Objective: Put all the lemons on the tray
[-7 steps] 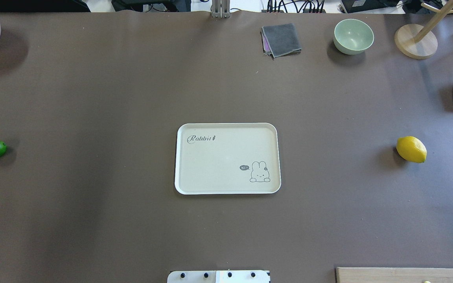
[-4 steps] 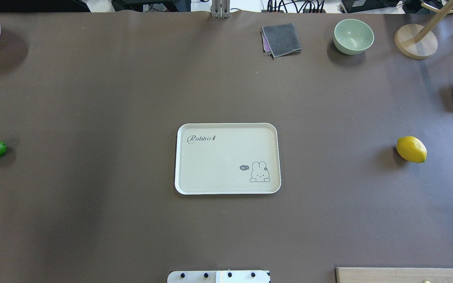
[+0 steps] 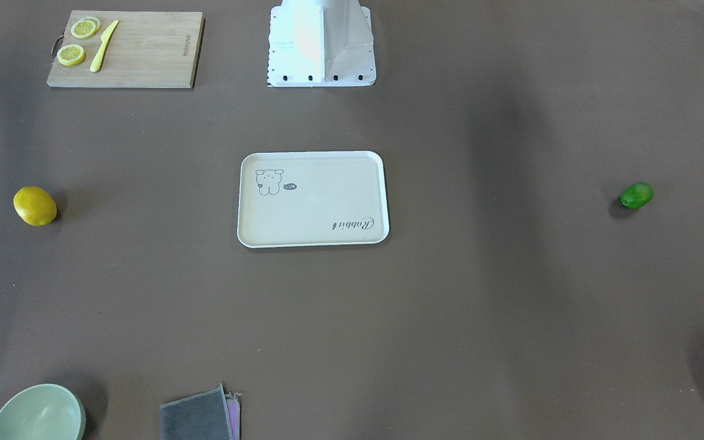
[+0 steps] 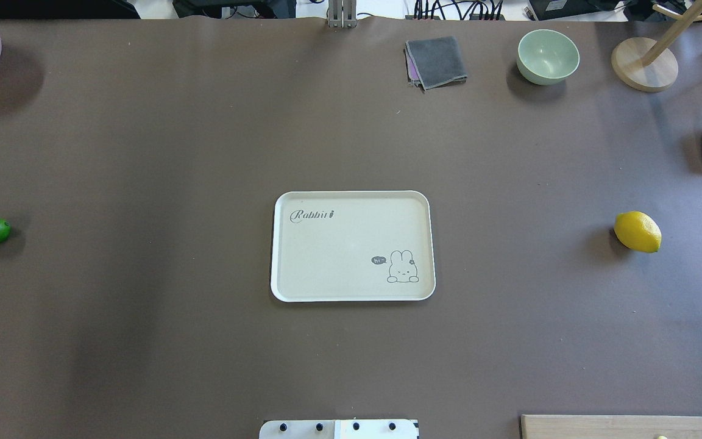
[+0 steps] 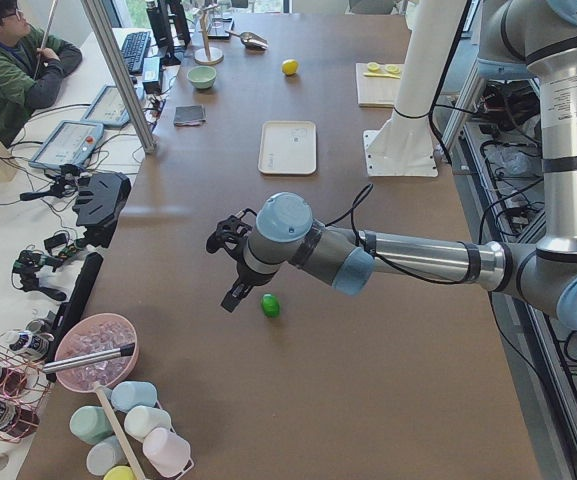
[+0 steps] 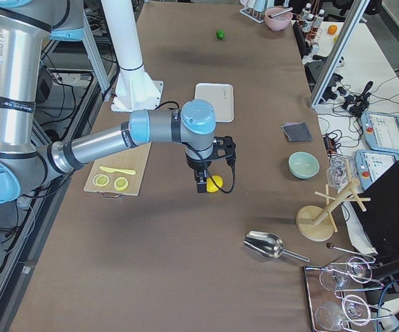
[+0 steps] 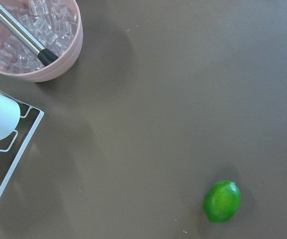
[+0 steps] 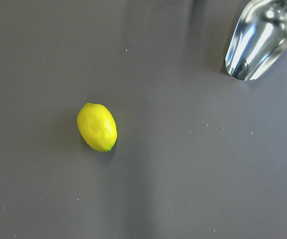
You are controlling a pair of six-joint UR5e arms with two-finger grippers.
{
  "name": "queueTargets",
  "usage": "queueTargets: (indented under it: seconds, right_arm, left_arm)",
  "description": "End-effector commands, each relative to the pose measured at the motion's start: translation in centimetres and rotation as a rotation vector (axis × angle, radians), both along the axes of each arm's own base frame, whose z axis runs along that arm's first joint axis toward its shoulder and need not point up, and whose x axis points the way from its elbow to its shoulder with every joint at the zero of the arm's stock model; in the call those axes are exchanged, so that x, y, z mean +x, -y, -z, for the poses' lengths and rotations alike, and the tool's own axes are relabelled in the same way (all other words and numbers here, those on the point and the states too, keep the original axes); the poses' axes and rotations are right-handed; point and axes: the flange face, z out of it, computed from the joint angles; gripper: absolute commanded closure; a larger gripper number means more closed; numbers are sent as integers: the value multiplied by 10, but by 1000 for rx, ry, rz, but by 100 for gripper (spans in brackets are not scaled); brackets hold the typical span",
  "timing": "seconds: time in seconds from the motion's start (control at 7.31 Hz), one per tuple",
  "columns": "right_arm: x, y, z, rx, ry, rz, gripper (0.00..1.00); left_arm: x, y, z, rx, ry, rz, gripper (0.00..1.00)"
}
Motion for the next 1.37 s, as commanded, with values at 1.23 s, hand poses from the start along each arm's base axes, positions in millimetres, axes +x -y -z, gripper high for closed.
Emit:
queueTargets:
  seconds: [1.23]
  right_arm:
    - [-61,32,17,63,-76,-73,0]
  left_arm:
    - [151,-9,-98,-78,-100,-175,1]
